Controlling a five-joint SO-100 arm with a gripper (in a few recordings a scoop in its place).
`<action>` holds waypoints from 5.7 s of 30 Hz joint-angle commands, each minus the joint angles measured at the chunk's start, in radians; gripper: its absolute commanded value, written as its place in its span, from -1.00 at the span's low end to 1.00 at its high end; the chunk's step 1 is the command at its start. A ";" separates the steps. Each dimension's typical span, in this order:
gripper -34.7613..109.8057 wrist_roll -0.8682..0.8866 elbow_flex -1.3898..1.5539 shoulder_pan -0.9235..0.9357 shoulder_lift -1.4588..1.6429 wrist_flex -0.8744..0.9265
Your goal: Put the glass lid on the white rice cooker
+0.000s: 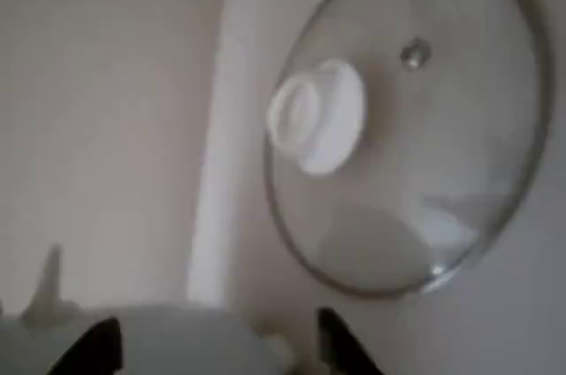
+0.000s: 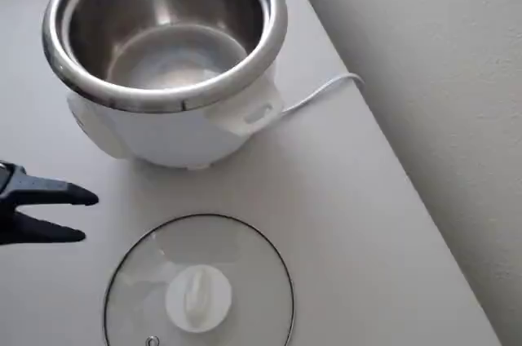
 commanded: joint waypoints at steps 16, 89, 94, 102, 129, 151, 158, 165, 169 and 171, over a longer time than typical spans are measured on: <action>-0.12 0.107 -0.769 0.052 -1.172 -0.402; -0.52 0.212 -1.431 -0.732 -0.563 0.043; -0.52 0.212 -1.465 -0.811 -0.676 0.005; -0.52 0.190 -1.508 -0.819 -0.847 -0.104; -0.52 0.164 -1.695 -0.666 -1.057 -0.091; -0.52 0.310 -1.707 -0.609 -1.124 -0.044; -0.52 0.310 -1.749 -0.629 -1.134 0.021; -0.52 0.341 -1.775 -0.655 -1.144 0.078; -0.52 0.373 -1.804 -0.666 -1.146 0.112; -0.52 0.380 -1.824 -0.675 -1.149 0.133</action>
